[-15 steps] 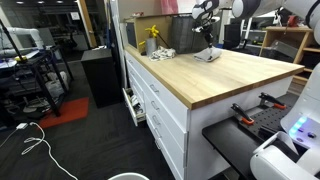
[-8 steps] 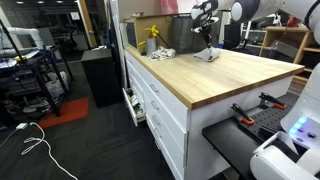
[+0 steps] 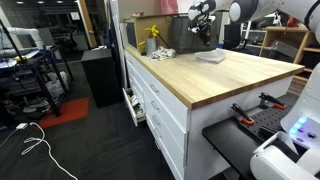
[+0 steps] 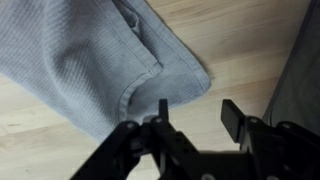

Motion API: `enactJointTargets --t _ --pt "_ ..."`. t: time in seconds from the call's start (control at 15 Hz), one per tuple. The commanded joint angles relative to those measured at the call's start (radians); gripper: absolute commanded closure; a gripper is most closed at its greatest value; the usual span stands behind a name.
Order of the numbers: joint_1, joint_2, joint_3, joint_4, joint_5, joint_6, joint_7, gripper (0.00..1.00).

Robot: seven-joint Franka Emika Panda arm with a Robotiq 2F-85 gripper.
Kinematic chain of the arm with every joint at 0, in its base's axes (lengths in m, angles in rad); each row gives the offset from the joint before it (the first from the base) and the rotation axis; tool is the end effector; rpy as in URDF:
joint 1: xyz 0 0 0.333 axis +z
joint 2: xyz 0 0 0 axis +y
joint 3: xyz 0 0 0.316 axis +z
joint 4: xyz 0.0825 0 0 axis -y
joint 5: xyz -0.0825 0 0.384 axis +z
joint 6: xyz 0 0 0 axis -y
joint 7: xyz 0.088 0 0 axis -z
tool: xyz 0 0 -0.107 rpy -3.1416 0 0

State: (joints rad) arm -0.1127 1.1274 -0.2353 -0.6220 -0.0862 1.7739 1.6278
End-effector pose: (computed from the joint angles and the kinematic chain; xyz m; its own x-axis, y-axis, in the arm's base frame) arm 0.7832 -0.1834 0.3134 -0.2457 -0.9248 0.2906 -0.9690 0.2427 -0.0469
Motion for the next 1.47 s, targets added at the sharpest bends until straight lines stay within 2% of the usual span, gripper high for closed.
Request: enactJointTargets --t 0.0,0.07,0.13,0.47,0.6,0.93,1.07,1.33,1.4 --pt "-0.006 -0.092 0.027 -0.091 0.017 0.033 -0.077 0.09" --pt "-0.012 -0.107 0.038 -0.11 0.024 0.024 -0.11 0.02" --pt "-0.02 -0.122 0.052 -0.127 0.033 0.023 -0.143 0.0" --pt "-0.078 -0.207 0.157 -0.276 0.139 0.01 -0.328 0.0" --pt "-0.085 -0.227 0.176 -0.34 0.148 0.008 -0.381 0.0" --pt "-0.095 -0.355 0.162 -0.553 0.117 0.062 -0.456 0.0" --pt "-0.109 -0.426 0.165 -0.631 0.119 0.121 -0.508 0.0" --pt "-0.139 -0.573 0.183 -0.791 0.118 0.237 -0.689 0.0" --pt "-0.116 -0.603 0.146 -0.826 0.152 0.243 -0.754 0.0"
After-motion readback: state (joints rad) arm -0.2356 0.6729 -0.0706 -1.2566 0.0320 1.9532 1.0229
